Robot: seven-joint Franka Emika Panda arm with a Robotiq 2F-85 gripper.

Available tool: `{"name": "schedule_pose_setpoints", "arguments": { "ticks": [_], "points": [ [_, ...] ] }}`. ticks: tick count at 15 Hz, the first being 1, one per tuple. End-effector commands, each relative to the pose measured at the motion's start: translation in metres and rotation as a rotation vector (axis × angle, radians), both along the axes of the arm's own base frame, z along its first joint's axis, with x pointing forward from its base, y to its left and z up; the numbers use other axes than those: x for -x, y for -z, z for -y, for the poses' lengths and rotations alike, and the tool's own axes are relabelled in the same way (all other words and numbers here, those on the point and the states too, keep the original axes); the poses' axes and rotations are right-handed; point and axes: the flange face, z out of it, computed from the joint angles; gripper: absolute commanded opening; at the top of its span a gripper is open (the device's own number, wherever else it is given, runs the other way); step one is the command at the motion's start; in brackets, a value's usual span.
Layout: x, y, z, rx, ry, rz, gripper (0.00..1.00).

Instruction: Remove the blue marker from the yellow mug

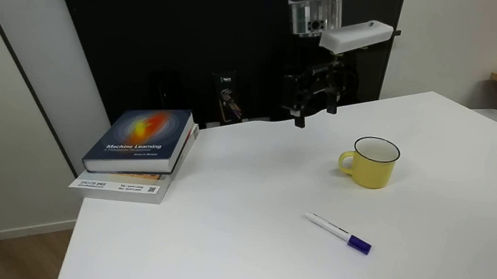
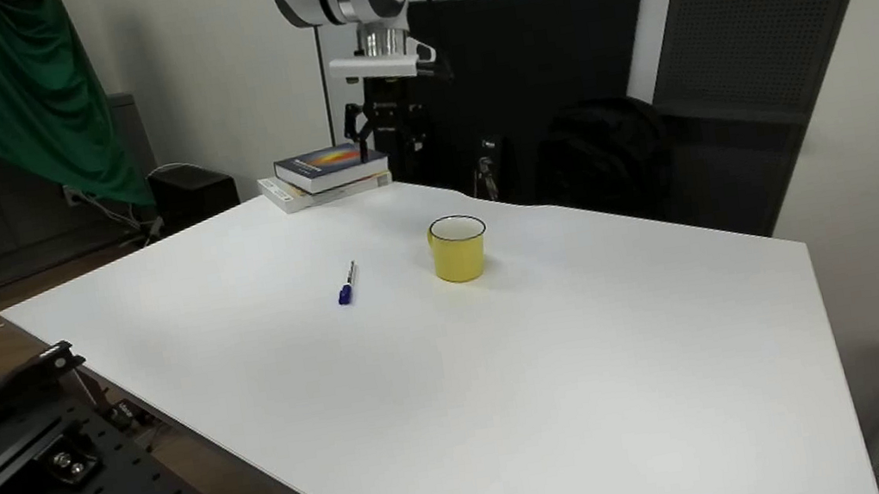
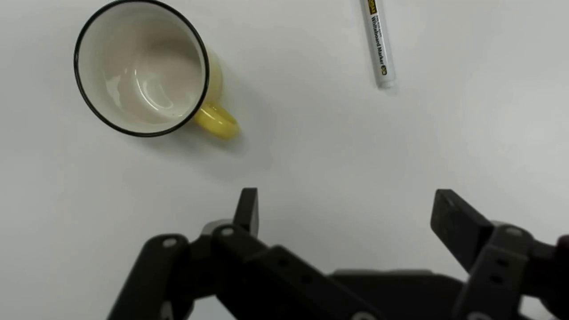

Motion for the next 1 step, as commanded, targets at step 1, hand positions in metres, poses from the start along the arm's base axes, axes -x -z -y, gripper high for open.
{"name": "schedule_pose_setpoints", "arguments": {
  "ticks": [1],
  "points": [
    [-0.0002, 0.0002, -0.0011, 0.000, 0.000, -0.001, 1.00]
  ]
}}
